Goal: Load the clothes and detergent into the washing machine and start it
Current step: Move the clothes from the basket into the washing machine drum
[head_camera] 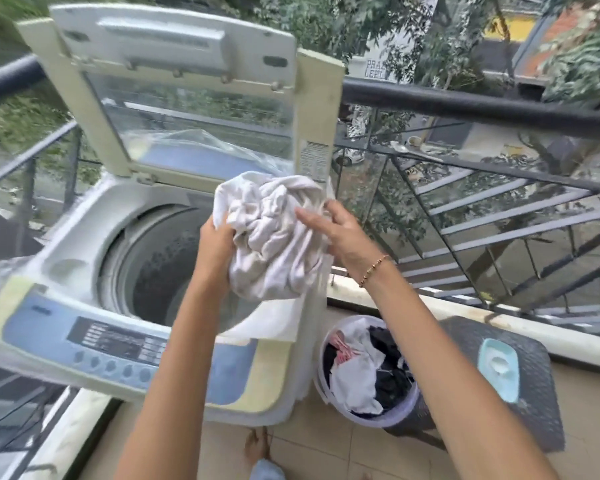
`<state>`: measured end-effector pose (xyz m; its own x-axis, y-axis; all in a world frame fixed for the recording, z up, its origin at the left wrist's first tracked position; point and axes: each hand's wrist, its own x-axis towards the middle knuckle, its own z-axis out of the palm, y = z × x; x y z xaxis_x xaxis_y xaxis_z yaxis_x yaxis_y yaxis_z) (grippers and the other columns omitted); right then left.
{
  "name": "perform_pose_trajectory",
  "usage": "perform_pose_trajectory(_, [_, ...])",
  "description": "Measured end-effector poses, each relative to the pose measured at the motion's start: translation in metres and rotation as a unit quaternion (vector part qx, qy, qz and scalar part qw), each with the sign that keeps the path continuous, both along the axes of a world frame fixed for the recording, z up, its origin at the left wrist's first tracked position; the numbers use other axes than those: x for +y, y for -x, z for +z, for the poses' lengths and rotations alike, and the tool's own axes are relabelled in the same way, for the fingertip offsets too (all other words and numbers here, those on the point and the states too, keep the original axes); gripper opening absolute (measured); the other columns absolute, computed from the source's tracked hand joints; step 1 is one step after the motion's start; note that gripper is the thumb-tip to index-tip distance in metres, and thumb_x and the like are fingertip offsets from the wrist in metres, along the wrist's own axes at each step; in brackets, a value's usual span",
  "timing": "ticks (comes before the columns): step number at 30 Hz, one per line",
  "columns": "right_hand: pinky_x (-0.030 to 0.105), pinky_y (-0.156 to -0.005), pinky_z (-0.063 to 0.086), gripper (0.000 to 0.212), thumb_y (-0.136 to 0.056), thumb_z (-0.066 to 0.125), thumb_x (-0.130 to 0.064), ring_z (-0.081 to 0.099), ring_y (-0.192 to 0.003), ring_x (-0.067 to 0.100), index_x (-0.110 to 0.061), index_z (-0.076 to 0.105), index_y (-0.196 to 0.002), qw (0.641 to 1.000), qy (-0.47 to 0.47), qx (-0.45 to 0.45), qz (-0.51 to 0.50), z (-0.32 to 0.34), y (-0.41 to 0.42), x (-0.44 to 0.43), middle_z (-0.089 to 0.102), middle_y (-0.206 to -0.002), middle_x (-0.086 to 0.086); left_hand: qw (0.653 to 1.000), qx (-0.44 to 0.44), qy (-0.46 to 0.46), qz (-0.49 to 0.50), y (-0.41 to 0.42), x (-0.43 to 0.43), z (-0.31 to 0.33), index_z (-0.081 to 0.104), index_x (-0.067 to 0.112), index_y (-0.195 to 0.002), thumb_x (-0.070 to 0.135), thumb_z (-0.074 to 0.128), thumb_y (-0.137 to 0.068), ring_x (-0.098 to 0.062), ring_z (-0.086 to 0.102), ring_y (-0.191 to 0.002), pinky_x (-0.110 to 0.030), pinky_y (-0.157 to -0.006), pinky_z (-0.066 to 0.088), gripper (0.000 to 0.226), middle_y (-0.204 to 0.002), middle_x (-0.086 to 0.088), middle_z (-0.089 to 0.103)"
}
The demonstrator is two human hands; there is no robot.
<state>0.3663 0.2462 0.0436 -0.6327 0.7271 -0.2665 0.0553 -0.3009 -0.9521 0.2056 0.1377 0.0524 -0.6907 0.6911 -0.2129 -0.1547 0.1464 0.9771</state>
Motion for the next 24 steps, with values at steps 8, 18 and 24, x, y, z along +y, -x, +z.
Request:
perform_pose_trajectory(8, [0.024, -0.083, 0.043, 0.035, -0.082, 0.070, -0.023, 0.058, -0.097, 0.015, -0.013, 0.064, -0.115, 0.952, -0.195, -0.237, 0.003, -0.044, 0.124, -0.021, 0.064, -0.103, 0.001, 0.979, 0.061, 0.196, -0.009, 0.126, -0.026, -0.063, 0.066, 0.016, -0.094, 0.039, 0.049, -0.067, -0.031, 0.065, -0.099, -0.049, -0.092, 0.052, 0.040, -0.102, -0.012, 0.070])
perform_pose_trajectory(18, [0.028, -0.092, 0.050, 0.019, -0.087, 0.059, -0.014, 0.061, -0.095, 0.011, -0.014, 0.068, -0.104, 0.957, -0.177, -0.231, 0.002, -0.061, 0.109, -0.027, 0.068, -0.105, 0.003, 0.978, 0.038, 0.204, -0.037, 0.098, -0.003, -0.080, 0.057, 0.015, -0.121, 0.025, 0.046, -0.093, -0.023, 0.061, -0.105, -0.037, -0.094, 0.046, 0.032, -0.120, -0.006, 0.062])
perform_pose_trajectory(24, [0.024, -0.064, 0.050, 0.016, -0.090, 0.053, -0.005, 0.060, -0.068, 0.011, -0.014, 0.066, -0.092, 0.970, -0.167, -0.139, -0.113, -0.051, 0.056, -0.011, 0.064, -0.076, -0.003, 0.995, 0.043, 0.085, -0.037, 0.009, 0.027, -0.043, 0.056, 0.014, -0.105, 0.019, 0.045, -0.093, -0.010, 0.059, -0.064, -0.028, -0.066, 0.046, 0.016, -0.089, -0.003, 0.065])
